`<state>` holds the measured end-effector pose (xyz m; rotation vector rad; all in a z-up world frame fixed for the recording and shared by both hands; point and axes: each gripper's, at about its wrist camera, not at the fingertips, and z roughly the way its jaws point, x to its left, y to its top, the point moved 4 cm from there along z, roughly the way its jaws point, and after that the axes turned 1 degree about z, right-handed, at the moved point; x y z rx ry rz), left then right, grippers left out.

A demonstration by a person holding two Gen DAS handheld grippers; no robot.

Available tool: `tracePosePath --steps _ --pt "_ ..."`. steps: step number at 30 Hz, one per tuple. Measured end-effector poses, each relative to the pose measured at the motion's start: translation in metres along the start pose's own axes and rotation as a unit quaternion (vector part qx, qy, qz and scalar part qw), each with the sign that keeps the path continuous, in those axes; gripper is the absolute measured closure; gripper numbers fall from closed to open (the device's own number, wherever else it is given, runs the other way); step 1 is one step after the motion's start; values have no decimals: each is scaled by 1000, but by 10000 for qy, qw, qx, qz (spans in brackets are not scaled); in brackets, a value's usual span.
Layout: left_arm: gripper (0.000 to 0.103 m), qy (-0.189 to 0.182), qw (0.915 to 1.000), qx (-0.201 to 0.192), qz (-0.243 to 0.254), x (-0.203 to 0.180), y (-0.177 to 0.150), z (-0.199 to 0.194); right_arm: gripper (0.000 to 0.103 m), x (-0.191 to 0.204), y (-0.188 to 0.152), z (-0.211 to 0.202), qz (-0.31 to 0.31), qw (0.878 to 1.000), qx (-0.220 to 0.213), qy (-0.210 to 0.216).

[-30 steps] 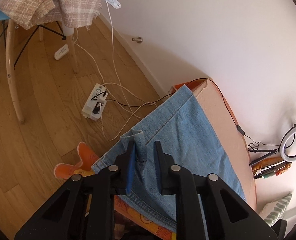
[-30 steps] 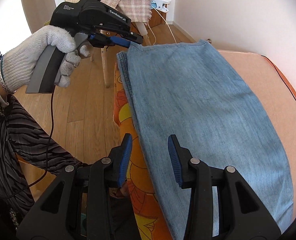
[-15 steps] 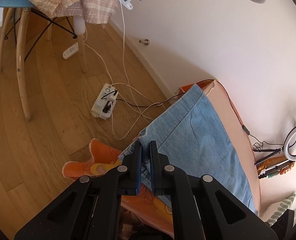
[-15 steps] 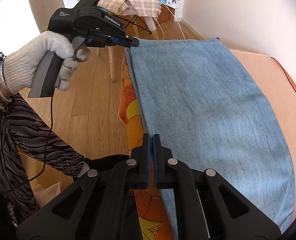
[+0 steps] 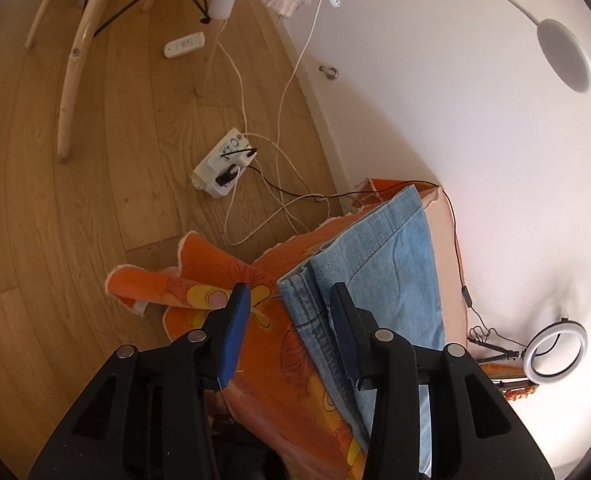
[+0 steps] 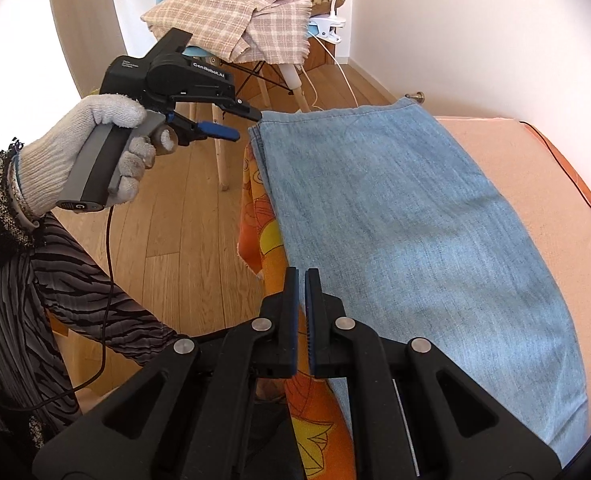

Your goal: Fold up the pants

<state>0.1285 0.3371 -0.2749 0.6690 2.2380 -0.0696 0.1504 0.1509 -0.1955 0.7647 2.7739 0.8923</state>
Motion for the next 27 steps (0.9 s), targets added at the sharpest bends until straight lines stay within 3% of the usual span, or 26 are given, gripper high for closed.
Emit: tracePosePath --steps 10,22,23,26,27 --pt "63 -458 9985 -150 276 -28 -1 0 99 -10 2 -12 250 9996 -147 -72" --pt "64 179 9927 -333 1143 -52 -9 15 99 -24 5 -17 490 9985 -185 -150" --pt "65 195 9907 -372 1291 -56 -9 16 99 -26 5 -18 525 9983 -187 -156" --pt "91 165 9840 -587 1671 -66 -11 14 99 -34 6 -21 733 9972 -159 -62" --pt "90 92 9828 -642 1732 -69 -12 12 99 -38 6 -21 827 9965 -124 -15"
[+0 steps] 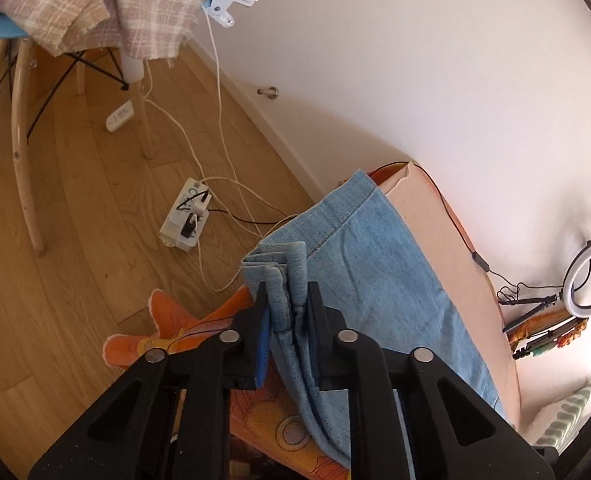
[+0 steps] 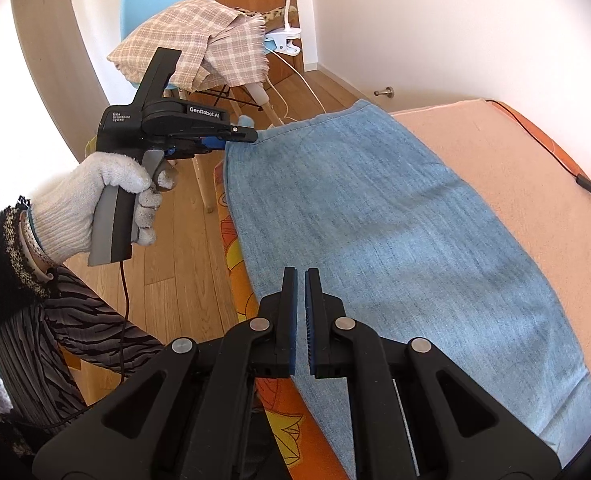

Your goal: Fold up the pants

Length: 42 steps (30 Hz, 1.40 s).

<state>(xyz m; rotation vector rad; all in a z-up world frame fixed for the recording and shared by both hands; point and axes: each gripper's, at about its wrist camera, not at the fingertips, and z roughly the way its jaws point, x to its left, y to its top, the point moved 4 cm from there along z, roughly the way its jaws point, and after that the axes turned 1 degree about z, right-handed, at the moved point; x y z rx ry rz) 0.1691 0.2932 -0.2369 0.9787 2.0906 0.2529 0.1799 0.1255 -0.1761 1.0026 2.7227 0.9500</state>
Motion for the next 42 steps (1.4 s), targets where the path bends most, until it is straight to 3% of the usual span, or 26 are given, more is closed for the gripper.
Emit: tracePosePath --steps 3,5,6,12,15,20,26,34,42 --pt "91 -112 9995 -88 287 -15 2 -5 84 -13 6 -2 248 9997 51 44" --pt "91 -153 9976 -182 643 -30 1 -10 57 -25 14 -5 494 9988 37 55" --pt "91 -213 9967 -216 758 -36 0 -13 54 -31 19 -6 645 9978 40 121" --pt "92 -404 9917 -235 1197 -56 -13 -17 54 -61 62 -2 1376 9887 85 597" --pt "92 -532 9941 -219 916 -46 -16 -18 54 -65 92 14 1509 9862 198 649" --pt "92 -626 9891 -273 1306 -58 -20 -27 53 -58 138 60 1599 9797 584 1061" --pt "92 -823 9825 -269 1651 -77 -28 -31 51 -50 182 123 1851 9686 1072 1267" --pt "92 -1121 9729 -242 2008 -101 -35 -38 50 -48 209 185 1464 9718 1780 495" --pt "92 -1212 9659 -104 2285 -116 -49 -34 50 -50 201 207 855 9668 2389 -316"
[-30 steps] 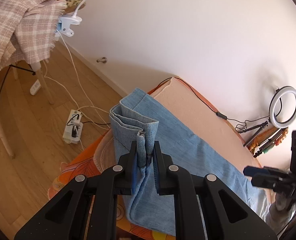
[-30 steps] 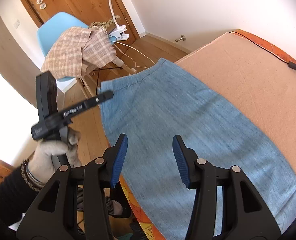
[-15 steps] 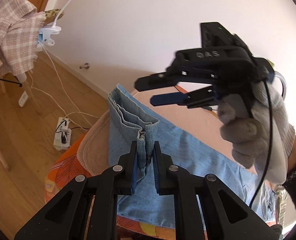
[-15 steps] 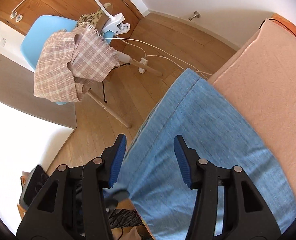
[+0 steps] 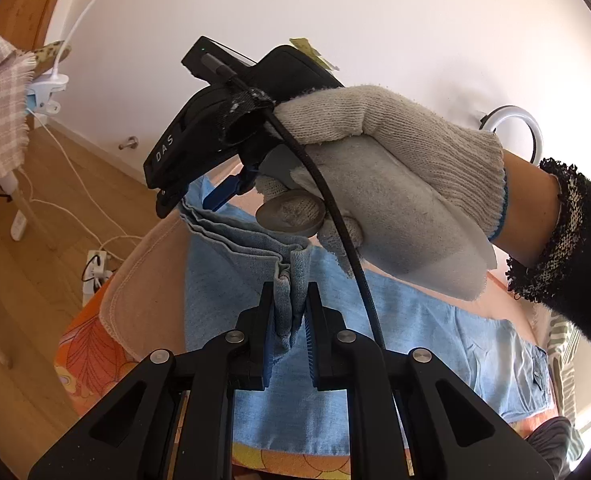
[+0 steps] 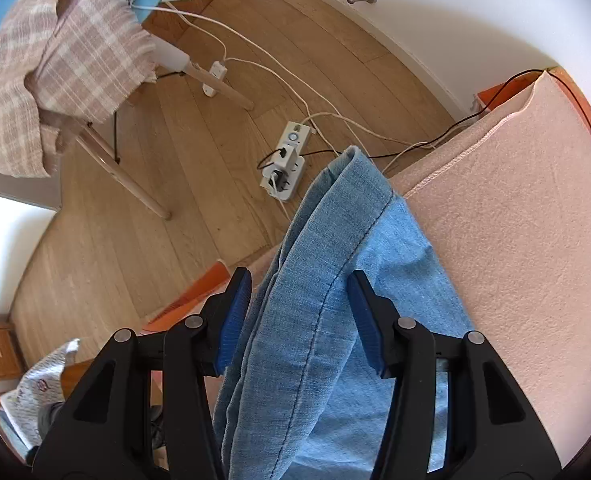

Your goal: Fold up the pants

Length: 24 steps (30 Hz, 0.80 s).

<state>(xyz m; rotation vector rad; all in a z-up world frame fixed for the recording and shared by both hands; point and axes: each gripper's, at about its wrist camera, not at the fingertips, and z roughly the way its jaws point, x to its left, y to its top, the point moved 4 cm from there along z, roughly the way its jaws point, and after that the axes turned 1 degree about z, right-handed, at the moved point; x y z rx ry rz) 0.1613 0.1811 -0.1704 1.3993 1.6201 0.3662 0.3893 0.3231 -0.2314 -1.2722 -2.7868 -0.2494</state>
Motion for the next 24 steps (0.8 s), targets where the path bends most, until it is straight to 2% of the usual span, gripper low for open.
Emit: tracePosePath --steps 6,8,10,12,16,21,24 --pt "92 -51 9999 79 49 -6 -6 2 53 4 -5 12 -304 9985 195 -407" --pt "92 -84 9999 92 54 -7 -7 3 69 5 -5 13 -359 9981 184 -473" --pt "92 -130 9999 91 66 -7 -6 3 75 4 -6 11 -388 9980 132 -486" --pt "92 -162 9998 73 106 -10 -5 2 79 -2 -8 3 -246 9993 -20 -295" --pt "92 -338 9993 35 167 -19 -2 -1 87 -30 -21 -29 249 9976 -597 235" --pt "92 -681 9973 48 269 -45 -3 -2 91 -75 -51 -71 844 9859 -1224 768" --pt "92 -968 9949 102 271 -62 -5 -2 91 -92 -68 -93 1030 9790 -1519 889"
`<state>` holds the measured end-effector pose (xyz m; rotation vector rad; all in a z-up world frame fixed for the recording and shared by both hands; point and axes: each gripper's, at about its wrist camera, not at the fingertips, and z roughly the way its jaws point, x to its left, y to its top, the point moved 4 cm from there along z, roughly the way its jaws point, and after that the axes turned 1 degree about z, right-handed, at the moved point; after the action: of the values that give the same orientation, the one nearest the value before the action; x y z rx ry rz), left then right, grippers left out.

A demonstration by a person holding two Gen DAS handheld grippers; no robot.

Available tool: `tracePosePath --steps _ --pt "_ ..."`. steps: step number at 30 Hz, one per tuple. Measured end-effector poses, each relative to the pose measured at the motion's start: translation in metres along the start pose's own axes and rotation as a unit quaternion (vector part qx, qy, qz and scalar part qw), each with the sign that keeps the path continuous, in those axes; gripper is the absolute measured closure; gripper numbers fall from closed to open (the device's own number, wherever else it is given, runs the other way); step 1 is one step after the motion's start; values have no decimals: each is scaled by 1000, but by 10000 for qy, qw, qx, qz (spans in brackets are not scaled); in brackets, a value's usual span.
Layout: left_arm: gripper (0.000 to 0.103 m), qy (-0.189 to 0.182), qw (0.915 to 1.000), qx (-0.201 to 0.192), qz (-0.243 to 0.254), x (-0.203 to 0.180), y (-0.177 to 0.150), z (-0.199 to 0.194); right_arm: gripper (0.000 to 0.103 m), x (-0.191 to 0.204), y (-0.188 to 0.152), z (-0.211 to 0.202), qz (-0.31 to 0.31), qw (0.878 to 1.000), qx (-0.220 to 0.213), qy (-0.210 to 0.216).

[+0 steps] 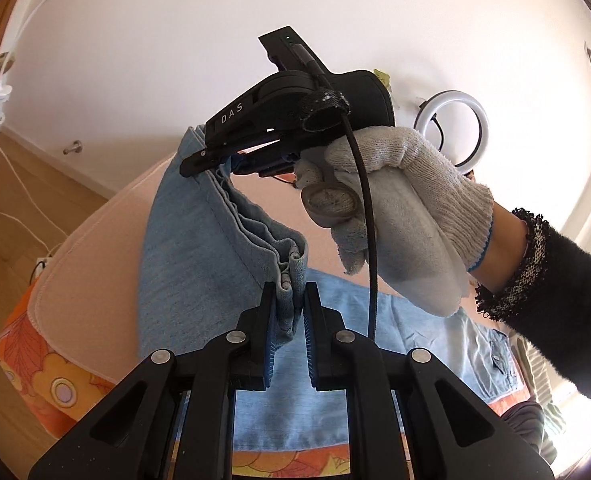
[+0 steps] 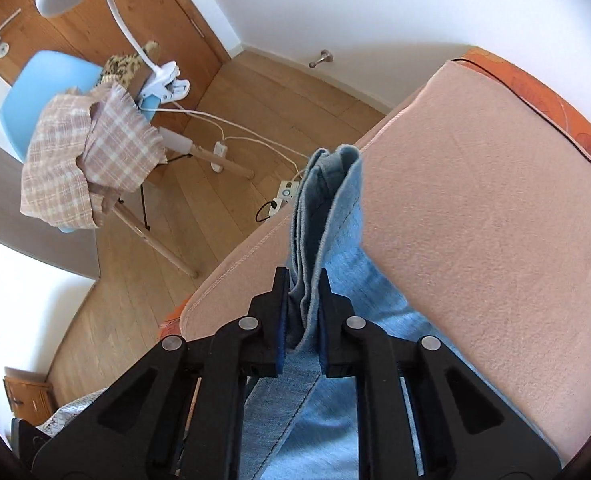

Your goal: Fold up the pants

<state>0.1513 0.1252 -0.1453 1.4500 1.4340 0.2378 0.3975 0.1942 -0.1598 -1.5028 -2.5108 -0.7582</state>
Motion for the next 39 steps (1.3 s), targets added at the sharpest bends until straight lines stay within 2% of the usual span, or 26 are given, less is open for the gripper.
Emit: tracePosePath --steps 8,13,20,24,25,28,29,30,31,32,35,39 --pt "92 -621 9979 144 106 -39 -2 -1 91 -44 -32 -70 642 9955 -595 349" --pt "92 -913 9947 339 345 -69 -12 6 91 -78 -63 -105 1014 9911 -822 278" --pt "92 -1150 9848 852 987 -107 -43 24 91 -132 -130 -136 1728 9785 -1080 325" --pt "92 -1199 9764 1258 1283 -121 -66 44 90 -170 -173 -133 2245 9658 -1117 668" --pt "92 -1193 9739 1355 1373 -121 -70 48 87 -179 -182 -130 2407 9613 -1114 739" --pt "92 -1129 9678 1618 1563 -123 -81 64 85 -198 -202 -119 2724 9528 -1018 869" --pt "92 -1120 9666 1675 1582 -123 -83 68 81 -202 -206 -116 2773 9515 -972 908" --pt "92 -1112 9656 1711 1612 -125 -85 71 74 -205 -208 -113 2817 9504 -891 973" --pt "92 -1102 9647 1738 1644 -124 -85 75 57 -208 -210 -110 2864 9492 -771 1050" --pt "92 -1101 9641 1754 1659 -125 -85 76 54 -211 -211 -108 2919 9478 -734 1056" --pt "92 -1080 9632 1758 1725 -127 -88 69 54 -217 -212 -109 2892 9497 -732 951" --pt "92 -1071 9615 1775 1804 -132 -98 66 54 -222 -207 -105 2837 9554 -593 566"
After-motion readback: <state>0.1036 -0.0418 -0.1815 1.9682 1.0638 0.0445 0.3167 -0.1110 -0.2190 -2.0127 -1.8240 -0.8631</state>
